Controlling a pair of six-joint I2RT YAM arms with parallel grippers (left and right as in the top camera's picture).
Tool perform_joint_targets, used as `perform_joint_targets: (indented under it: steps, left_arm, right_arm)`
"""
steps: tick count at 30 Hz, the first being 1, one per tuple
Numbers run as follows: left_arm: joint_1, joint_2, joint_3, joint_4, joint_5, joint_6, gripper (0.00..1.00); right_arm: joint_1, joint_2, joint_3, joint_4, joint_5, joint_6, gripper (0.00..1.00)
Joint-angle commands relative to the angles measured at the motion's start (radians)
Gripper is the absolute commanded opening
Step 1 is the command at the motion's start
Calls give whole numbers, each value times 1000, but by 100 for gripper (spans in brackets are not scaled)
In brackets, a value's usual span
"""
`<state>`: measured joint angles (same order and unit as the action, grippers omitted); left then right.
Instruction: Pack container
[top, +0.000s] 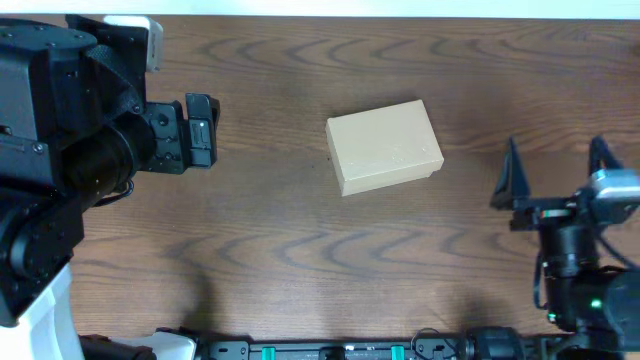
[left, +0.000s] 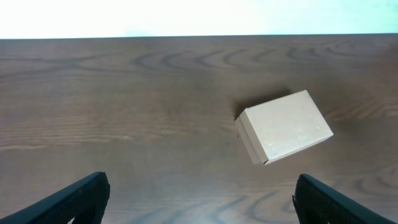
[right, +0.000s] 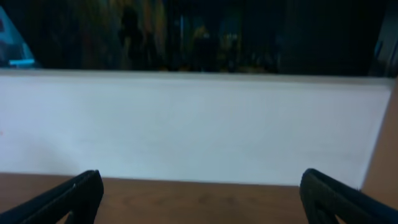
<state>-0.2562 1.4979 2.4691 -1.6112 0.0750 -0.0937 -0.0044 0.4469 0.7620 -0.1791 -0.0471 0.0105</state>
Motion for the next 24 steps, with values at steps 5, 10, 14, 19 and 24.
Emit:
perform_joint_targets:
  steps: [5,10,14,19,24]
  left_arm:
    - [0,3,0,-78,-4,0,95]
    - [0,3,0,-78,-4,0,95]
    - [0,3,0,-78,-4,0,95]
    - [0,3,0,-78,-4,0,96]
    - [0,3,0,-78,-4,0,95]
  right_arm:
    - [-21,-185,-272,126,-40,-19,99]
    - [-21,-274,-380,143,-40,-19,99]
    - [-21,-319,-466,220,-50,-19,99]
    - [-21,-362,-529,262,-58,-19,99]
    - [-28,-400,-571,261,-55,-19,99]
